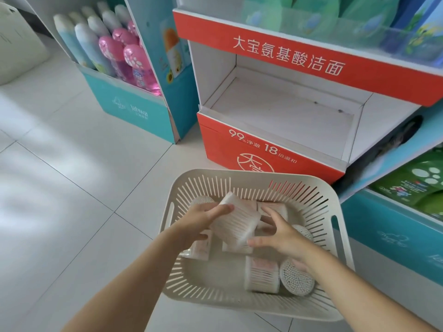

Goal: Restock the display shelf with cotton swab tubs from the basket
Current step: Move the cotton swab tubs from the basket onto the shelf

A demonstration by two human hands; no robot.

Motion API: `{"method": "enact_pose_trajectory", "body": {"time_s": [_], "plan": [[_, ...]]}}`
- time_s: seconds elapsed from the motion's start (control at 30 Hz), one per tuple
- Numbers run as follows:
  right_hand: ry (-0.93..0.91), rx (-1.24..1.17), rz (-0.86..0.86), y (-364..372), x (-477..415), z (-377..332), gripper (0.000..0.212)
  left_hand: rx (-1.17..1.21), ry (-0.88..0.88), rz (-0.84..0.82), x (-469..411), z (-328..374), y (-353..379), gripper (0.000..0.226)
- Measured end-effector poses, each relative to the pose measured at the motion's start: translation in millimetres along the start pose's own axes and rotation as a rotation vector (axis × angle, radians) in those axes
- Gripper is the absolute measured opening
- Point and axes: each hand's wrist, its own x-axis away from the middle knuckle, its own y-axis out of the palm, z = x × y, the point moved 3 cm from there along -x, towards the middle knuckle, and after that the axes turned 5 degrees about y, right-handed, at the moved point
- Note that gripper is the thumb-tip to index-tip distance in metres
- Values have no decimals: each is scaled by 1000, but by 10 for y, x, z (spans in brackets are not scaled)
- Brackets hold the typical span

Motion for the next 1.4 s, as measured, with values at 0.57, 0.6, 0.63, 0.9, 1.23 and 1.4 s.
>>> {"method": "enact_pose_trajectory", "body": {"time_s": [0.57,0.6,0.63,0.9,1.23,1.4], "plan": [[-192,-186,172,129,326,-196,98,407,108,-227,213,-24,122,94],[-228,-99,221,112,347,-203,99,412,88,-210,209,-36,147,90],[-256,-39,252,88,357,-192,102,408,75,-182,207,-34,176,84],[-149,14,474,-419,484,2,107,-409,96,296,-172,-225,208,61],[-155,-98,448,-670,692,82,100,-1344,172,-80,-577,-497,682,100],[-175,-154,484,-704,745,100,98,-1323,94,-75,-663,-725,694,93]]}}
